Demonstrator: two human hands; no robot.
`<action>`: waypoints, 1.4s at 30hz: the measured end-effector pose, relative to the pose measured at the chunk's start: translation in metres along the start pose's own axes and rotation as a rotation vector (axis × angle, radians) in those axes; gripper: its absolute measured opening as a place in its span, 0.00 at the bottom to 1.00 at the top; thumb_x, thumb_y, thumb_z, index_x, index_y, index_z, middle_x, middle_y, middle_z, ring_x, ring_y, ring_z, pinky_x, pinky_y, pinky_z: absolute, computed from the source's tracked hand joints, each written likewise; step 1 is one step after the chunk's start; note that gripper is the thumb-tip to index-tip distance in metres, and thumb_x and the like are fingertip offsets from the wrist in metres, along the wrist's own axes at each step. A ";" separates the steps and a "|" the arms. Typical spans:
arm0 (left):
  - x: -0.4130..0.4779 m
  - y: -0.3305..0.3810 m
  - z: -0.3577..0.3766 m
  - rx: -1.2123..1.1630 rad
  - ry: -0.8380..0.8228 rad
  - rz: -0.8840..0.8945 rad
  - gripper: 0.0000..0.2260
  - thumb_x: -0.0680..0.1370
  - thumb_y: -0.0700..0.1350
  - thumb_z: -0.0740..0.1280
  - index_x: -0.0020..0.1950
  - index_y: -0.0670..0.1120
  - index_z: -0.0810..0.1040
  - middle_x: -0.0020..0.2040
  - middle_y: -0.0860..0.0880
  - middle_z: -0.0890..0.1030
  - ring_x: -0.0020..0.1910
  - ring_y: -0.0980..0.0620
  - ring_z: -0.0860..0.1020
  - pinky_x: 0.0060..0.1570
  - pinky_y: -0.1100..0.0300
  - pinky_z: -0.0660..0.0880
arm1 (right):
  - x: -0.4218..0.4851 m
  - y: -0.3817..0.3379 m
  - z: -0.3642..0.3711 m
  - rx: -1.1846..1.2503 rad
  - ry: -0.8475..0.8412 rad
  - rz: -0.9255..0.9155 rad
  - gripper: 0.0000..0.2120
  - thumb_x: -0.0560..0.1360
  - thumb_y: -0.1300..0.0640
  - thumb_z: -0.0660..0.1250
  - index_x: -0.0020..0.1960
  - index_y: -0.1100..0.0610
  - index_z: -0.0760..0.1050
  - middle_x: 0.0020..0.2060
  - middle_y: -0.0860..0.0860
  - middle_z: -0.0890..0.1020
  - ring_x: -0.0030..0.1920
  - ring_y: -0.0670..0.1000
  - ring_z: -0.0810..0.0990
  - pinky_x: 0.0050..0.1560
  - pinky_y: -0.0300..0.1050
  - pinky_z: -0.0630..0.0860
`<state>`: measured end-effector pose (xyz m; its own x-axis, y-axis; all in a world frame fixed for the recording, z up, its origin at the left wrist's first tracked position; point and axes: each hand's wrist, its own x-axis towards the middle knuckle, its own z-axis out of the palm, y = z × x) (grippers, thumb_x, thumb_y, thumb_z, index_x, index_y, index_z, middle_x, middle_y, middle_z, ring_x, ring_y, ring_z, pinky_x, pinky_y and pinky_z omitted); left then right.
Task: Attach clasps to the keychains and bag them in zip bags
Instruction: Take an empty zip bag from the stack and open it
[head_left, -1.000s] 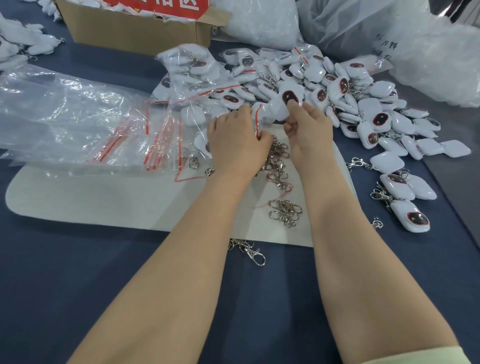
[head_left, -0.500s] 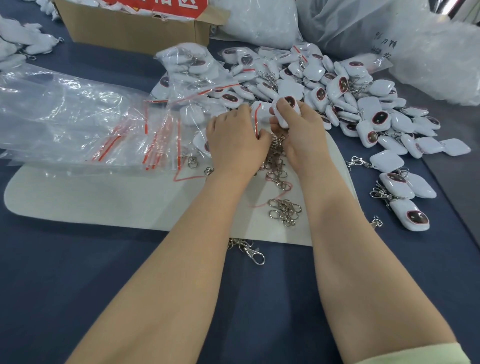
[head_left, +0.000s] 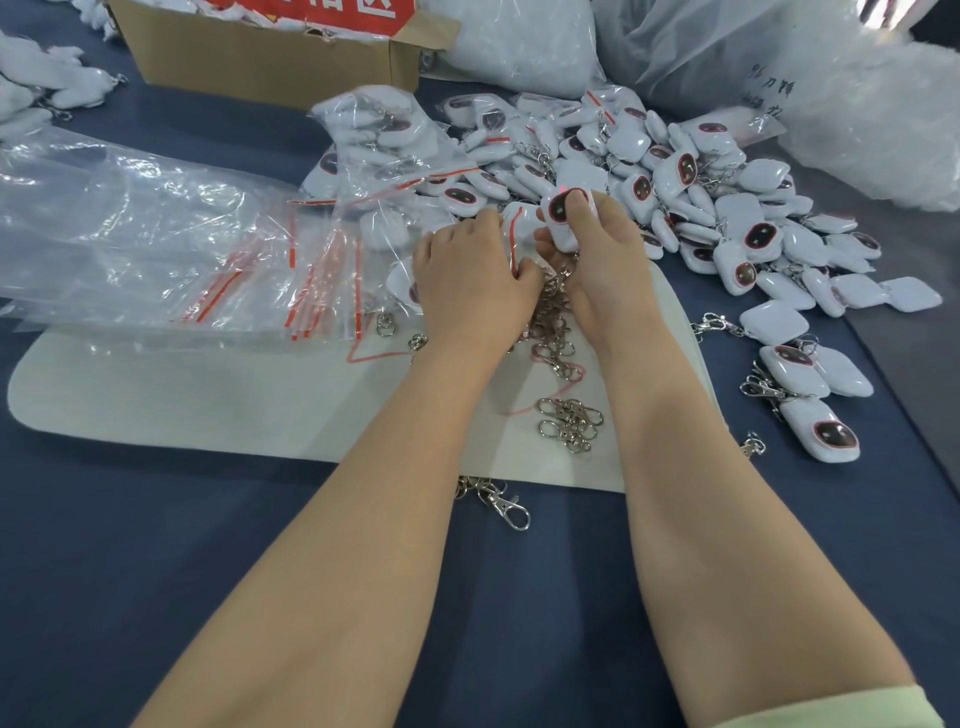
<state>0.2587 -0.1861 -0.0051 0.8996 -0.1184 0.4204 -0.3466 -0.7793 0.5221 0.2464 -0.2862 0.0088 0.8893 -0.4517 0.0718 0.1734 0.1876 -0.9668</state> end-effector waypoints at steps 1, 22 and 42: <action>0.000 0.000 -0.001 0.000 -0.003 -0.003 0.12 0.74 0.50 0.62 0.53 0.44 0.73 0.50 0.47 0.80 0.54 0.44 0.74 0.60 0.53 0.63 | 0.000 -0.001 0.000 0.025 0.004 0.000 0.09 0.82 0.61 0.59 0.45 0.59 0.74 0.40 0.53 0.78 0.35 0.47 0.79 0.40 0.38 0.78; 0.002 0.011 -0.018 -0.217 -0.057 -0.197 0.14 0.83 0.44 0.50 0.50 0.42 0.74 0.41 0.48 0.74 0.51 0.42 0.75 0.65 0.46 0.63 | 0.004 -0.043 -0.002 -0.556 -0.003 -0.026 0.11 0.75 0.57 0.70 0.54 0.59 0.74 0.38 0.50 0.77 0.27 0.42 0.76 0.33 0.36 0.76; 0.007 0.022 -0.026 -0.297 0.068 -0.136 0.15 0.82 0.42 0.52 0.64 0.47 0.73 0.63 0.50 0.76 0.69 0.52 0.66 0.73 0.49 0.42 | -0.012 -0.041 0.014 -0.675 -0.397 -0.054 0.13 0.75 0.69 0.58 0.45 0.62 0.81 0.39 0.63 0.82 0.35 0.48 0.78 0.38 0.38 0.75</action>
<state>0.2510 -0.1886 0.0286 0.9264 0.0235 0.3759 -0.2964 -0.5702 0.7662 0.2343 -0.2763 0.0505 0.9937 -0.0757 0.0826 0.0394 -0.4537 -0.8903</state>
